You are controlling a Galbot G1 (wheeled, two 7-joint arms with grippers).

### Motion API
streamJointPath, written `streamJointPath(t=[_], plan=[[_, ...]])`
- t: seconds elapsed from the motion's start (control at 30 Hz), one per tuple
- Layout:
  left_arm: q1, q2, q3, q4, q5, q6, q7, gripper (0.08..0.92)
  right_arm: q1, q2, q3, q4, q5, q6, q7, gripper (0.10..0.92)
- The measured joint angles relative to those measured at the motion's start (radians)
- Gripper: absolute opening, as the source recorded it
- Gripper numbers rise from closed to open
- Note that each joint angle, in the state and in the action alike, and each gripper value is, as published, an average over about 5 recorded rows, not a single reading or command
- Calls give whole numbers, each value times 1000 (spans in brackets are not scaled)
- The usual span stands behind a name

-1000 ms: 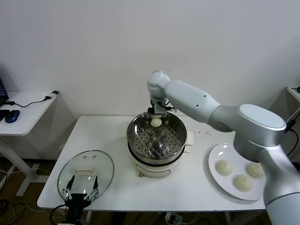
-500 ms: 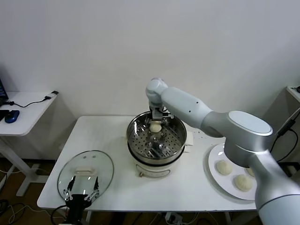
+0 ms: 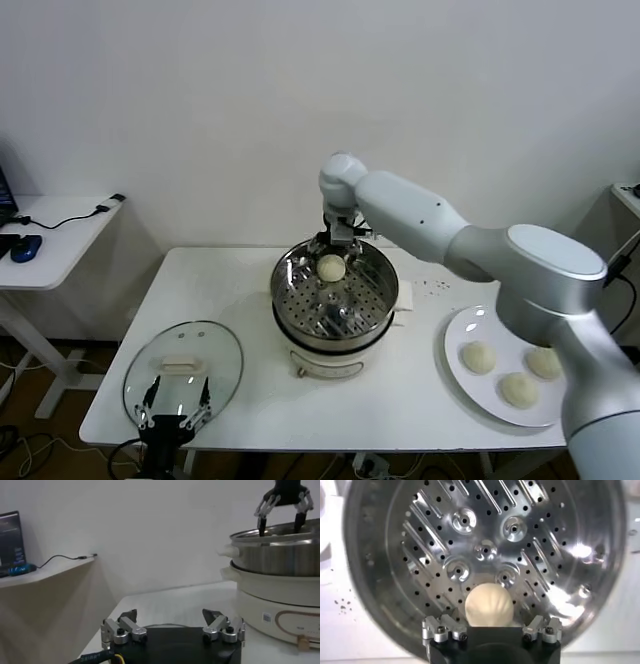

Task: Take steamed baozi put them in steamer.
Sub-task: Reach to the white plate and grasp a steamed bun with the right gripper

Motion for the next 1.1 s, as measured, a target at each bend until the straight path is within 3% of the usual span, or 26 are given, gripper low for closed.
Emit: streamJointPath(t=[0.33, 0.47, 0.63, 0.87, 1.1], plan=[[5, 1, 16, -9, -3, 0, 0, 823, 210, -299, -234, 219, 366, -44, 112, 823], [10, 3, 18, -15, -6, 0, -1, 823, 273, -435, -321, 301, 520, -174, 123, 823], [15, 5, 18, -20, -7, -1, -1, 823, 311, -593, -401, 378, 672, -447, 111, 823], [20, 5, 23, -21, -4, 0, -2, 823, 257, -778, -412, 455, 771, -780, 91, 823], [21, 10, 26, -17, 7, 4, -1, 823, 31, -884, -254, 487, 742, -947, 87, 823]])
